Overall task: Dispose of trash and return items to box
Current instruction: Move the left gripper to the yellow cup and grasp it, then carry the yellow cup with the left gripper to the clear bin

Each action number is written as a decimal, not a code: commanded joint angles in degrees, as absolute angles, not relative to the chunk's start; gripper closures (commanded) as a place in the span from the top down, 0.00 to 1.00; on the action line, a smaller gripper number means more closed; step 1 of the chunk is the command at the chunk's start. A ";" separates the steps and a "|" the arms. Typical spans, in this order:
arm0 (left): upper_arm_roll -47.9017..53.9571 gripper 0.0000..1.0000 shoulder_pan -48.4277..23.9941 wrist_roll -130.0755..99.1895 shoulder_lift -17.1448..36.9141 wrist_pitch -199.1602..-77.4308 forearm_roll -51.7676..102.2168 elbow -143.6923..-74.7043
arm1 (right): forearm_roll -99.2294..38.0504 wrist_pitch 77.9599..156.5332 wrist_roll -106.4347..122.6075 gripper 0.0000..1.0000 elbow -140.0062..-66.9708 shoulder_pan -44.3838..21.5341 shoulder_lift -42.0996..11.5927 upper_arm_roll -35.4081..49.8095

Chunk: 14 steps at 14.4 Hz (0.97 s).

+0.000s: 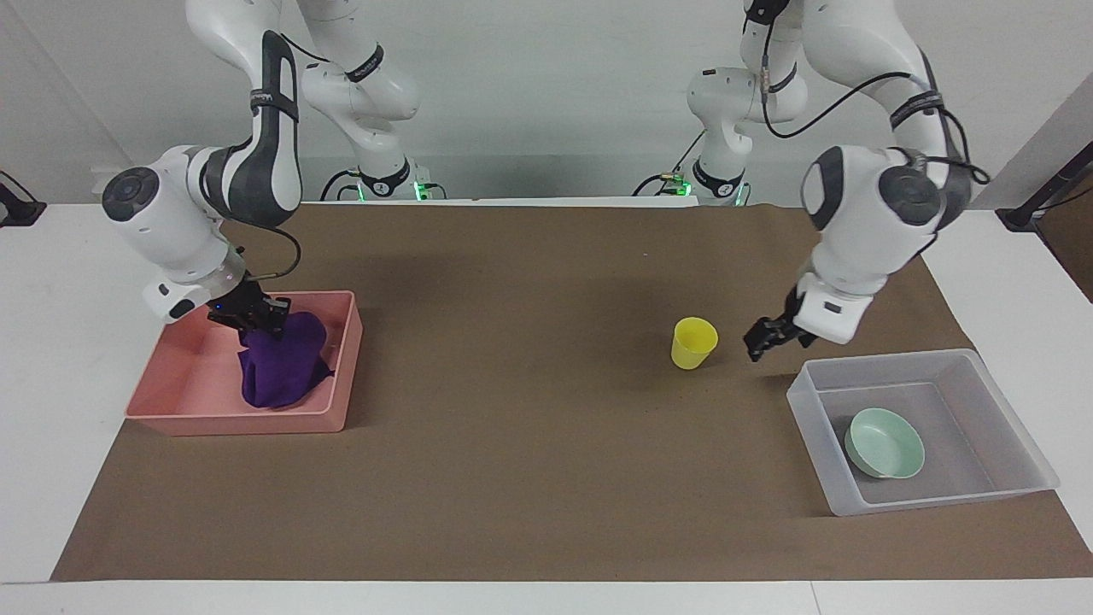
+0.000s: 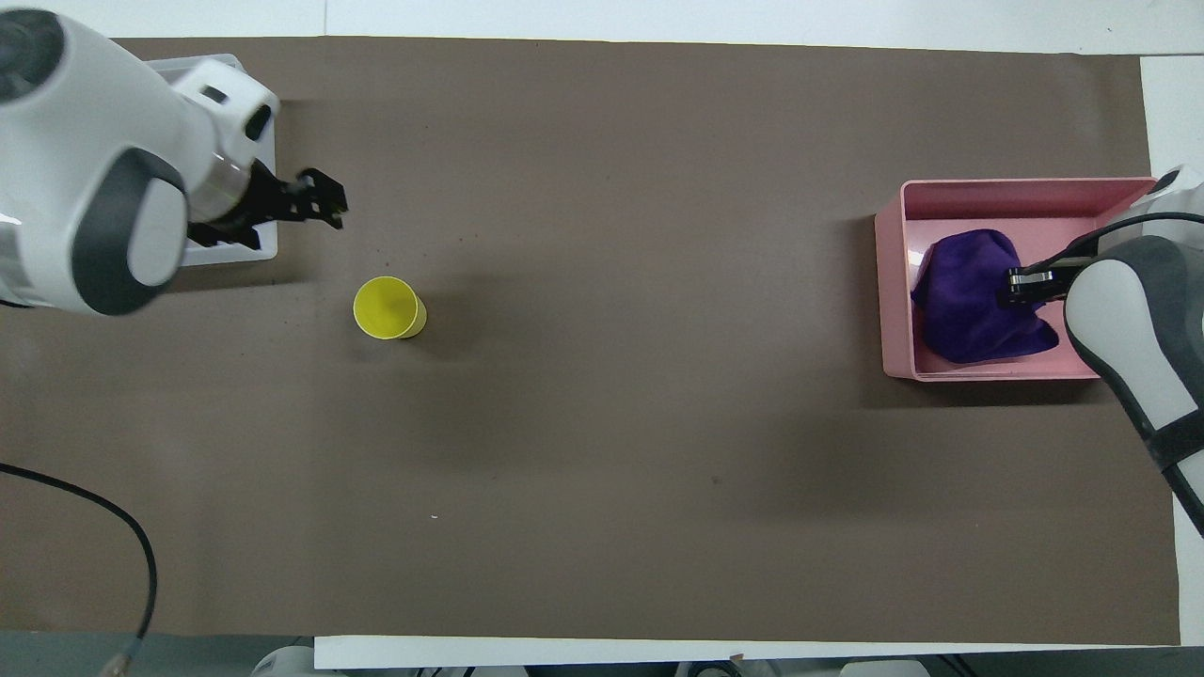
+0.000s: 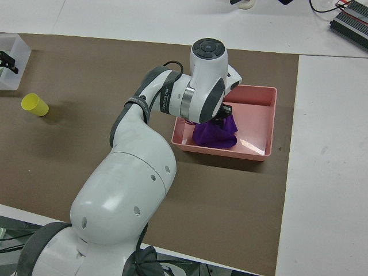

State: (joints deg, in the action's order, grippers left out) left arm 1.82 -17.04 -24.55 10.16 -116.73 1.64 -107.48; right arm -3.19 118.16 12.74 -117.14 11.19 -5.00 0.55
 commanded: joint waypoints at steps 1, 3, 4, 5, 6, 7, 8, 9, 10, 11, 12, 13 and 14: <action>0.88 1.00 -17.05 -24.34 2.55 -126.63 0.79 -122.32 | -2.81 114.89 13.62 0.79 -115.67 11.34 -3.87 1.05; 0.97 1.00 -17.22 -24.26 2.55 -127.18 0.79 -124.09 | -2.81 111.29 13.54 0.93 -113.39 10.81 -2.91 1.40; 0.97 1.00 -17.49 -24.17 2.03 -127.44 0.79 -125.58 | -2.99 109.70 13.10 0.98 -112.25 10.11 -2.47 1.49; 0.97 1.00 -17.58 -24.26 1.50 -127.62 0.79 -126.47 | -3.08 108.30 12.92 0.98 -111.45 8.98 -1.68 1.49; 1.05 1.00 -17.75 -24.26 1.49 -127.53 0.88 -126.56 | -3.34 106.89 12.14 0.99 -110.66 7.49 -1.06 1.49; 1.05 1.00 -18.45 -24.43 1.49 -127.53 0.88 -126.56 | -3.34 105.31 10.39 0.99 -109.52 6.17 -0.45 1.49; 1.05 0.99 -18.72 -25.13 1.23 -127.70 0.88 -126.91 | -3.34 102.51 8.63 0.99 -107.42 4.85 -0.44 1.49; 1.05 0.71 -18.81 -26.53 1.14 -128.23 0.88 -127.44 | -3.34 99.52 8.00 0.99 -105.14 3.96 -0.53 1.49; 0.97 0.04 -19.85 -28.02 0.88 -128.58 0.88 -127.88 | -3.34 96.53 7.82 0.99 -103.29 3.43 -0.53 1.49; 0.97 0.00 -20.12 -28.56 0.88 -129.11 0.88 -127.88 | -3.25 93.89 7.74 0.99 -101.44 3.25 -0.35 1.58; 1.05 0.00 -20.13 -28.83 1.05 -129.29 0.88 -127.62 | -2.82 90.65 7.73 0.99 -99.16 2.64 -0.26 1.50; 1.05 0.00 -20.39 -28.83 1.05 -129.29 0.88 -127.53 | -2.81 87.57 7.73 0.99 -97.57 2.64 0.00 1.49; 1.05 0.00 -20.39 -28.83 1.05 -129.29 0.97 -127.53 | -2.81 84.93 7.82 0.99 -96.25 2.72 0.70 1.49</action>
State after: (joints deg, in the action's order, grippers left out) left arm 1.67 -19.40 -27.41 2.93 -127.68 1.62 -125.38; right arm -3.21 89.79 8.14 -99.74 2.51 0.34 1.49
